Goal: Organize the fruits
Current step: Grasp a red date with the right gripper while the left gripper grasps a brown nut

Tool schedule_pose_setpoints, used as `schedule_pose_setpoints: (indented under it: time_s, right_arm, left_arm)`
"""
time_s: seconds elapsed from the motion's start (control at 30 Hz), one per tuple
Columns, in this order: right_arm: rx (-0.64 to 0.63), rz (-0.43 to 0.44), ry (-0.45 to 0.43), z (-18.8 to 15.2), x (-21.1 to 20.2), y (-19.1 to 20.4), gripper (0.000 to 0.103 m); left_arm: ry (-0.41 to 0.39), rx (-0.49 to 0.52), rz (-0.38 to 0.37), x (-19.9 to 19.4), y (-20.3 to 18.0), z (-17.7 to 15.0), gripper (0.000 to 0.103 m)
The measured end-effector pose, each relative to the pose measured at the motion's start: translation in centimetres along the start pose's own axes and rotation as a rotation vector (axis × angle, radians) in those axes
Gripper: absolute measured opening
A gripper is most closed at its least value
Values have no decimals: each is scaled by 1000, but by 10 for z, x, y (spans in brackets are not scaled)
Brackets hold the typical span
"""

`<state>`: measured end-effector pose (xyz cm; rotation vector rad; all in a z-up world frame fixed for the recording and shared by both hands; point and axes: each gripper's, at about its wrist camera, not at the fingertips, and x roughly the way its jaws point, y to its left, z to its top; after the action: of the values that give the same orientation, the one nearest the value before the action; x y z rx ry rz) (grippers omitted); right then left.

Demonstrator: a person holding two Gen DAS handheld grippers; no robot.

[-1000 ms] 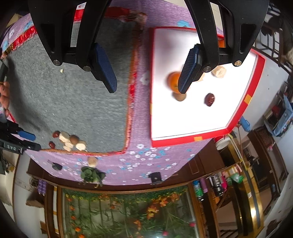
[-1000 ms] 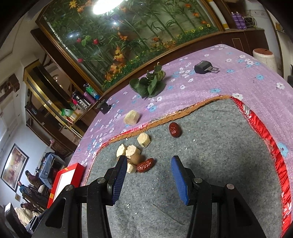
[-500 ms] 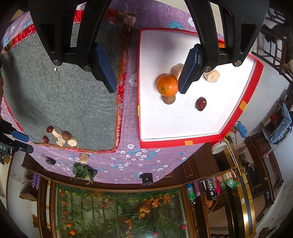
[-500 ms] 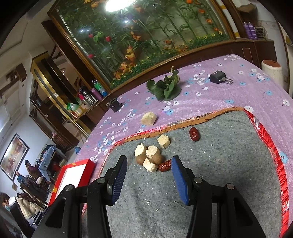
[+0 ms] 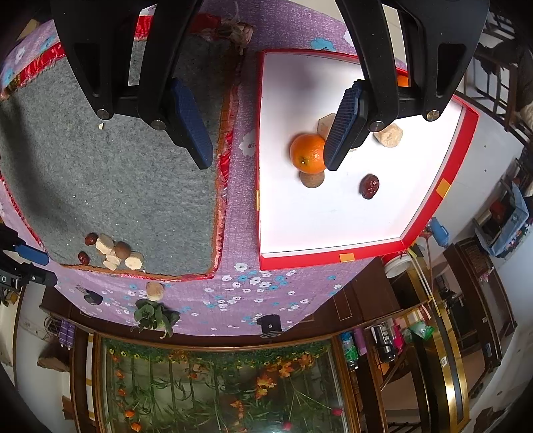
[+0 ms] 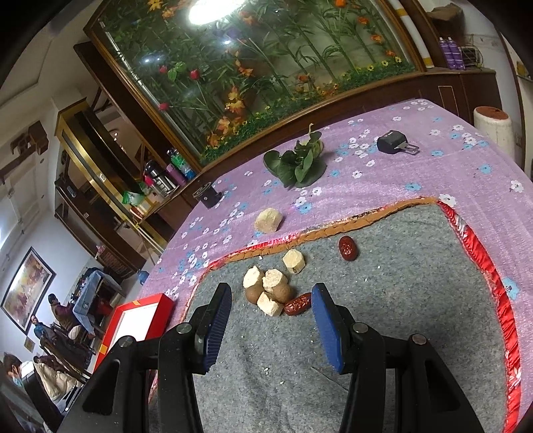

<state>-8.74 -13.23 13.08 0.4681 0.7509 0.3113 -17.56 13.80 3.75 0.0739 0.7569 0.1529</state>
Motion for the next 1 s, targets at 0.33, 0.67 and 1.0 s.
schedule_pose_setpoints:
  time_s: [0.33, 0.67, 1.0]
  right_arm:
    - [-21, 4, 40, 5, 6, 4, 49]
    - [-132, -53, 159, 19, 35, 8, 49]
    - [-101, -3, 122, 31, 38, -30, 49]
  left_arm:
    - [2, 11, 7, 0, -1, 3, 70]
    - [4, 62, 20, -1, -19, 18, 70]
    - [5, 83, 12, 8, -34, 47, 70]
